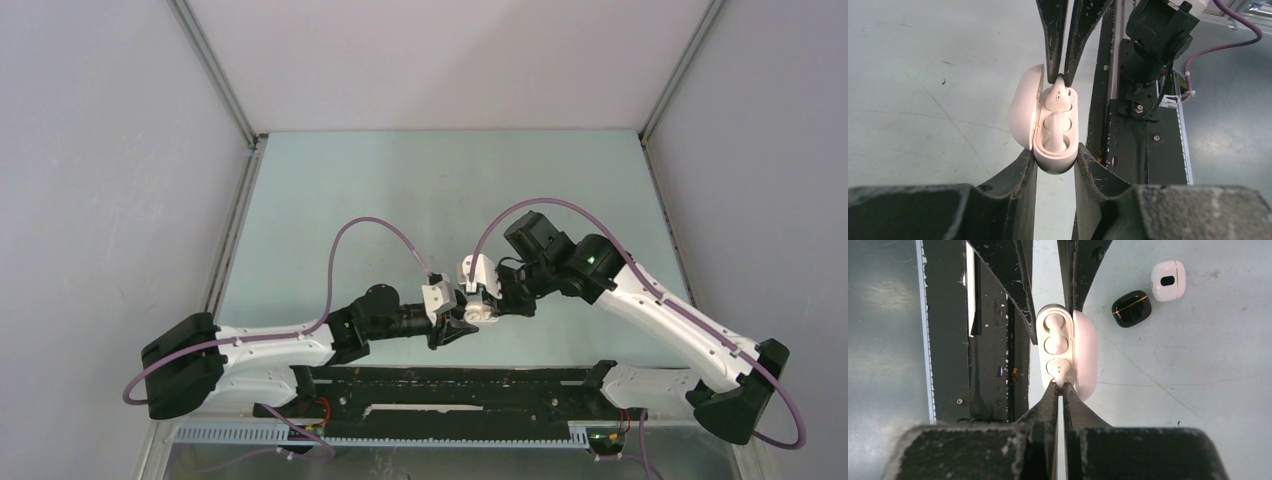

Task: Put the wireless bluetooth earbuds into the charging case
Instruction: Place the earbud in the charging case, then close the charging case.

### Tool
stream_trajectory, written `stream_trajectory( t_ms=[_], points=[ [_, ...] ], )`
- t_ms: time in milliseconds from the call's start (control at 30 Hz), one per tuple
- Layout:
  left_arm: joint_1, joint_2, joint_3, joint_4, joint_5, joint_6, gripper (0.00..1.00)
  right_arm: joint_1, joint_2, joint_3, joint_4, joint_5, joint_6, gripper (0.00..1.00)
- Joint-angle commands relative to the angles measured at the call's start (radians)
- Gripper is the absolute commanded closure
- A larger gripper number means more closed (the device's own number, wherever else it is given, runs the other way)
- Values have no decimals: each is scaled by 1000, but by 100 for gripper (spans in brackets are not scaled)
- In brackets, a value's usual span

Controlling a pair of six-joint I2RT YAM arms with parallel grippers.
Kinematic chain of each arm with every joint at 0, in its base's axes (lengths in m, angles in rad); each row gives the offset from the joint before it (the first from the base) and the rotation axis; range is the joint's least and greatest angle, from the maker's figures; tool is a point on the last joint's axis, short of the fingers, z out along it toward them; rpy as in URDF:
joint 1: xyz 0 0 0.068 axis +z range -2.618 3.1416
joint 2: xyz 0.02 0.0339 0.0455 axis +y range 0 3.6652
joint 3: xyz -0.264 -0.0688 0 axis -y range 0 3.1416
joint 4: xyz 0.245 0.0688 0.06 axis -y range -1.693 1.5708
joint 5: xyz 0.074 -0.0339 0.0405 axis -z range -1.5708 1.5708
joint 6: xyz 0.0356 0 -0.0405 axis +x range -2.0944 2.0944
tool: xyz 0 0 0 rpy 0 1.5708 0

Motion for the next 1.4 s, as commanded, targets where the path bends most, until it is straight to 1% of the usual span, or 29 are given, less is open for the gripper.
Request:
stream_trajectory(
  t_ms=[0, 167, 267, 333, 400, 533, 633, 700, 767, 833, 933, 1033, 1133, 1267, 1367],
  points=[
    [3, -22, 19, 60, 18, -2, 98, 20, 8, 20, 10, -3, 6, 99],
    [3, -20, 16, 72, 20, -9, 98, 27, 18, 13, 26, 19, 17, 93],
    [3, -12, 16, 72, 22, -12, 98, 32, 9, 11, 38, 26, 31, 81],
    [3, -8, 14, 74, 24, -15, 98, 35, -10, 10, 36, 15, 33, 75],
    [3, -5, 13, 72, 25, -18, 98, 33, -44, 10, 19, 1, 24, 72],
    [3, 0, 11, 67, 23, -22, 98, -1, -70, 42, -76, -67, -5, 70],
    [3, 7, 14, 64, 21, -25, 99, -43, -94, 45, -94, -117, -6, 68],
    [3, 11, 16, 63, 22, -27, 99, -64, -103, 43, -95, -123, -5, 65],
    [3, 16, 19, 66, 26, -26, 99, -88, -103, 38, -74, -122, -2, 60],
    [3, 22, 19, 73, 32, -23, 99, -124, -100, 15, -15, -117, 20, 51],
    [3, 33, 23, 85, 39, -24, 99, -160, -85, -16, 58, -145, 35, 44],
    [3, 38, 27, 92, 40, -28, 99, -165, -49, -18, 76, -204, 40, 42],
    [3, 40, 30, 93, 40, -29, 98, -140, -11, -25, 73, -246, 54, 41],
    [3, 53, 41, 94, 26, -41, 99, -57, -20, -65, 74, -228, 64, 38],
    [6, 75, 60, 88, -38, -90, 100, -31, -69, -81, 37, -213, 74, 38]
  ],
)
